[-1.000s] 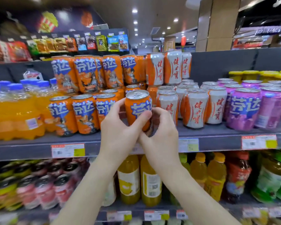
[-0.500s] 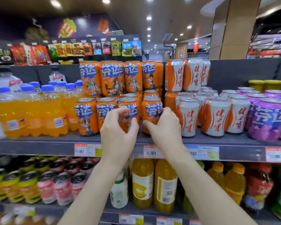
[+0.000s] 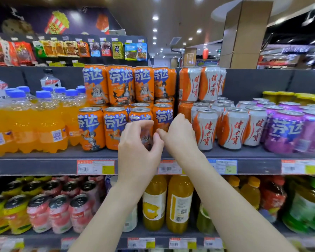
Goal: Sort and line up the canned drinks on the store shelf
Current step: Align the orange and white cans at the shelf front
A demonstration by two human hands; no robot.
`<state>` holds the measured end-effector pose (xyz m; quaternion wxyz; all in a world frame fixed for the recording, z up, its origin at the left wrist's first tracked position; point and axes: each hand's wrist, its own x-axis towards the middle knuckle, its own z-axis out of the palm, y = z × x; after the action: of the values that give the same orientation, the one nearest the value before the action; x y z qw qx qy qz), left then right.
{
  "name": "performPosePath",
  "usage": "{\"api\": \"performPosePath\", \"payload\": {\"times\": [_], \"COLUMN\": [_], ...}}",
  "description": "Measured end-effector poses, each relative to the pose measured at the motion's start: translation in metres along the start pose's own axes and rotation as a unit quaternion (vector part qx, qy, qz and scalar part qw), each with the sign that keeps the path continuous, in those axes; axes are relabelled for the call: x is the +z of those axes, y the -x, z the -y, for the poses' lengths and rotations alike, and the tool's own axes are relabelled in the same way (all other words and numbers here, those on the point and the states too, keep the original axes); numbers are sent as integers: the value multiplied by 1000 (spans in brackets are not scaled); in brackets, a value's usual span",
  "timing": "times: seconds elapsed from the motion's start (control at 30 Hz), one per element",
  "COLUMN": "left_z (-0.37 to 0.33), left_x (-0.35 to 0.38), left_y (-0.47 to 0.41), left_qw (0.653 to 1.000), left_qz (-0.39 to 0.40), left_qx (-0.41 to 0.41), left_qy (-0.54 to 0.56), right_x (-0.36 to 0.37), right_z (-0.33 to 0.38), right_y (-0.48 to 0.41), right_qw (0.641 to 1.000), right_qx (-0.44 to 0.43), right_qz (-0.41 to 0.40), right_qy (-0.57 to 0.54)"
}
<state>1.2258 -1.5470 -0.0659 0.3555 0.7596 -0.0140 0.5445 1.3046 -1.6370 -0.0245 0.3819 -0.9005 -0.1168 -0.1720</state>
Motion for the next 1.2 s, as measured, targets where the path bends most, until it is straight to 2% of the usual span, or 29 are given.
{"api": "performPosePath", "payload": {"times": [0.07, 0.13, 0.33, 0.47, 0.57, 0.8, 0.97, 1.2], "left_z": [-7, -16, -52, -88, -114, -161, -176, -186], "left_x": [8, 22, 77, 119, 154, 221, 248, 264], "left_y": [4, 10, 35, 45, 52, 64, 66, 74], "left_qw": [1000, 998, 990, 983, 979, 983, 992, 994], "left_qz": [9, 34, 103, 130, 146, 138, 83, 11], "left_qx": [8, 13, 40, 64, 78, 62, 42, 74], "left_qy": [21, 43, 92, 112, 115, 107, 88, 74], "right_x": [-19, -44, -124, -175, -204, -259, -265, -257], "right_z": [-13, -34, -121, -185, -232, -294, -313, -327], "right_y": [19, 33, 39, 30, 14, -43, -73, -93], "right_qw": [997, 991, 969, 933, 917, 948, 970, 979], "right_qx": [-49, -63, -6, 37, 46, 49, 113, 129], "right_qz": [-55, -116, -244, -354, -393, -313, -214, -159], "right_qy": [-1, -29, -41, -45, -46, -39, 2, 6]}}
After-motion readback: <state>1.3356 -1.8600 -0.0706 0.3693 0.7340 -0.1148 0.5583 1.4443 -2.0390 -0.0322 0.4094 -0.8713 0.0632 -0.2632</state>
